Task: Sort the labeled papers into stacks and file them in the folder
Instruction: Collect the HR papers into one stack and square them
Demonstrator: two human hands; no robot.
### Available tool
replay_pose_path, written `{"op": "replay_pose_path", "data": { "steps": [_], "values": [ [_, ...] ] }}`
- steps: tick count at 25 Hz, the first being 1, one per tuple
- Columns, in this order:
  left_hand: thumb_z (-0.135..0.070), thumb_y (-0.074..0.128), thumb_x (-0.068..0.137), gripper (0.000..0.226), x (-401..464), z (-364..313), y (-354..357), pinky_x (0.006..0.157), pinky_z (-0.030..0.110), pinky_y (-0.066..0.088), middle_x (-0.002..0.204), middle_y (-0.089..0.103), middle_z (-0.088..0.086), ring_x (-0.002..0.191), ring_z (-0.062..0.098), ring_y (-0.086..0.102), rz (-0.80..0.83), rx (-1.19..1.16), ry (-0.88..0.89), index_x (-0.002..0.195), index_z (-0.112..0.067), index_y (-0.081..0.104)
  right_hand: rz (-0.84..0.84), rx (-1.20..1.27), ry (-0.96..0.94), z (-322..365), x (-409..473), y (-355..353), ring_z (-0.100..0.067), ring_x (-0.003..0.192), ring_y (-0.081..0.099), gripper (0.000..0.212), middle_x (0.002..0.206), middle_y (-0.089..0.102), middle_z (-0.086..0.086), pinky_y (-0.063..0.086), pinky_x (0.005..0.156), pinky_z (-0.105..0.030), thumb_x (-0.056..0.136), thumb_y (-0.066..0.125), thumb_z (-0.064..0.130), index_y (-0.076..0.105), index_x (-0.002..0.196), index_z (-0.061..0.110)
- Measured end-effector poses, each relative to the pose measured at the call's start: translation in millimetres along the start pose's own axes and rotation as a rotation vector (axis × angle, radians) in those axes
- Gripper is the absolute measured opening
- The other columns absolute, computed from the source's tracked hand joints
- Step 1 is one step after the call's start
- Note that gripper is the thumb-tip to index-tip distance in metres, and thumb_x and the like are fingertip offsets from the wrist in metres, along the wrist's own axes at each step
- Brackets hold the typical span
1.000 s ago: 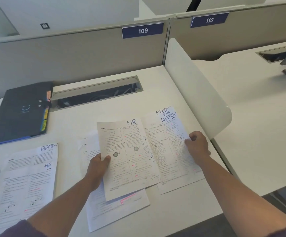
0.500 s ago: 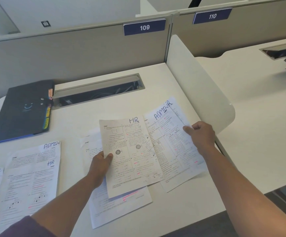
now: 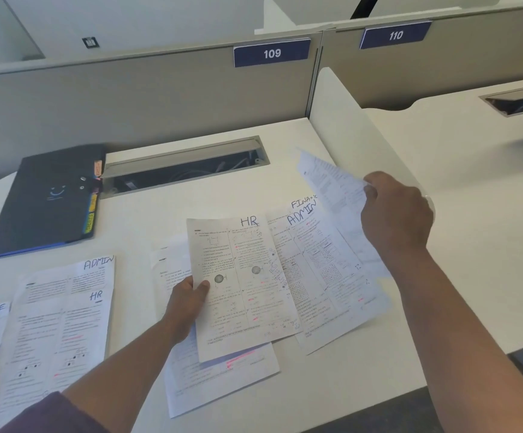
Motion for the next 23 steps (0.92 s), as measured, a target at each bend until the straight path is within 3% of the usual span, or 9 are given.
{"op": "replay_pose_path", "data": {
  "steps": [3, 6, 9, 11, 13, 16, 20, 23],
  "values": [
    [-0.023, 0.057, 0.107, 0.016, 1, 1, 0, 0.086, 0.051, 0.064, 0.099, 0.082, -0.004, 0.089, 0.024, 0.08, 0.012, -0.004, 0.006, 0.114, -0.024, 0.071, -0.146, 0.08, -0.09, 28, -1, -41, -0.036, 0.069, 0.044, 0.02, 0.086, 0.071, -0.02, 0.037, 0.065, -0.038, 0.103, 0.053, 0.018, 0.07, 0.113, 0.017],
    [-0.023, 0.056, 0.107, 0.016, 1, 0, 1, 0.078, 0.045, 0.065, 0.098, 0.082, -0.005, 0.085, 0.021, 0.08, 0.016, 0.006, 0.011, 0.115, -0.024, 0.07, -0.206, 0.264, -0.153, 44, -5, -58, -0.034, 0.07, 0.051, 0.023, 0.087, 0.075, -0.011, 0.042, 0.068, -0.035, 0.099, 0.053, 0.024, 0.073, 0.11, 0.019],
    [-0.022, 0.056, 0.107, 0.016, 1, 0, 1, 0.08, 0.046, 0.064, 0.099, 0.082, -0.005, 0.087, 0.022, 0.08, 0.024, -0.013, 0.006, 0.114, -0.024, 0.071, -0.024, 0.513, -0.07, 38, -1, -17, -0.026, 0.08, 0.065, 0.021, 0.086, 0.074, 0.002, 0.047, 0.073, -0.032, 0.094, 0.058, 0.027, 0.075, 0.102, 0.017],
    [-0.022, 0.057, 0.107, 0.017, 1, 1, 1, 0.085, 0.05, 0.064, 0.101, 0.082, -0.004, 0.091, 0.024, 0.08, 0.028, -0.025, -0.002, 0.114, -0.025, 0.072, 0.148, 0.563, 0.031, 25, -6, 36, -0.03, 0.081, 0.069, 0.015, 0.083, 0.075, -0.006, 0.054, 0.074, -0.037, 0.094, 0.064, 0.021, 0.073, 0.093, 0.009],
    [-0.021, 0.057, 0.107, 0.017, 2, 1, 0, 0.088, 0.052, 0.063, 0.101, 0.082, -0.003, 0.094, 0.026, 0.079, 0.024, -0.021, -0.002, 0.113, -0.026, 0.072, 0.337, 0.661, 0.221, 4, -24, 98, -0.028, 0.08, 0.072, 0.011, 0.086, 0.077, -0.009, 0.057, 0.073, -0.038, 0.094, 0.067, 0.015, 0.074, 0.089, 0.01],
    [-0.02, 0.057, 0.107, 0.018, 0, 0, 1, 0.084, 0.049, 0.064, 0.101, 0.082, -0.004, 0.092, 0.025, 0.079, 0.032, -0.038, -0.01, 0.114, -0.025, 0.072, 0.545, 0.785, 0.483, -19, -61, 170, -0.023, 0.077, 0.07, 0.012, 0.087, 0.078, -0.005, 0.055, 0.064, -0.028, 0.096, 0.067, 0.011, 0.075, 0.087, 0.009],
    [-0.018, 0.056, 0.106, 0.019, -2, -1, 2, 0.083, 0.049, 0.063, 0.104, 0.082, 0.0, 0.089, 0.025, 0.08, 0.045, -0.086, -0.032, 0.115, -0.024, 0.073, 0.648, 0.797, 0.56, -16, -86, 212, -0.02, 0.075, 0.065, 0.012, 0.086, 0.074, -0.005, 0.051, 0.061, -0.024, 0.097, 0.067, 0.009, 0.073, 0.094, 0.0],
    [-0.033, 0.057, 0.105, 0.021, -3, -1, 4, 0.089, 0.054, 0.061, 0.106, 0.082, 0.002, 0.093, 0.029, 0.079, 0.037, -0.126, -0.051, 0.114, -0.025, 0.074, 0.663, 0.799, 0.553, -3, -94, 223, -0.018, 0.072, 0.056, 0.013, 0.081, 0.066, -0.005, 0.046, 0.059, -0.023, 0.097, 0.068, 0.009, 0.071, 0.096, -0.003]
  ]
}}
Point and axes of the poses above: each hand's wrist, its own x-axis towards the middle knuckle, its own y-axis out of the palm, z = x × y, the point moved 9 cm from there along x, towards the middle knuckle
